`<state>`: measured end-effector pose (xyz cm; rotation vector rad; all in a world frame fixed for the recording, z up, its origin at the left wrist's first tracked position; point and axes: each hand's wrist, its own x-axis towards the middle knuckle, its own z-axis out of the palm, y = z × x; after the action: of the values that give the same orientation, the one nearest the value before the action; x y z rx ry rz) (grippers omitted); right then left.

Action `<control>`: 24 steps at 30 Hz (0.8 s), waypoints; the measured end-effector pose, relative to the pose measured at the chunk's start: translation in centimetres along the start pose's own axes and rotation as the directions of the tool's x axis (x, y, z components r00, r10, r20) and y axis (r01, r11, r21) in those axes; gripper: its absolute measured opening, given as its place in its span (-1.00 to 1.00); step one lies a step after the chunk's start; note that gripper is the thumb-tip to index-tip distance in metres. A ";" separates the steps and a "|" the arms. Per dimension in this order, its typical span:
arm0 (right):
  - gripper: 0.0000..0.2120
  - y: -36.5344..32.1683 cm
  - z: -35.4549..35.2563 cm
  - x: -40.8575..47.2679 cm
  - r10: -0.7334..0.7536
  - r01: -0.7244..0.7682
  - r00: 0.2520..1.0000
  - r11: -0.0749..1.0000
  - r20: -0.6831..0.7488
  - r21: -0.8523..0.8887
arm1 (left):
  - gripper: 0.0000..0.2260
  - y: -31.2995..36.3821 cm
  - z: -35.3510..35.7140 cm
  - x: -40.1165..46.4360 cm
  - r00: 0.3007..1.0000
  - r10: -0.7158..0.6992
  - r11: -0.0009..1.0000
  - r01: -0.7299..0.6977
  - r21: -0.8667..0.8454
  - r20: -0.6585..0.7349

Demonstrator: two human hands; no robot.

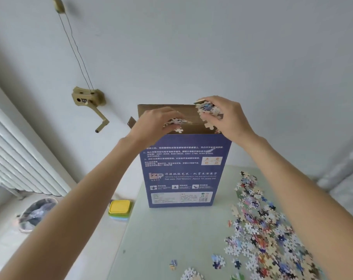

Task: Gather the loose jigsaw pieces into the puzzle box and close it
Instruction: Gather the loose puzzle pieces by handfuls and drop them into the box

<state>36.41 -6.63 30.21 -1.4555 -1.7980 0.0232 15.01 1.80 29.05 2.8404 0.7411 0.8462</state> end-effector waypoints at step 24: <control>-0.82 0.7 1.6 0.4 0.064 0.005 0.949 0.977 0.310 -0.215 | -0.86 -0.7 0.9 0.3 0.955 -0.212 0.976 0.195 0.099 0.207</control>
<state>36.00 -5.33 29.05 -1.7089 -2.0879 0.0850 15.44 2.65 28.30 2.7954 1.0313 0.4799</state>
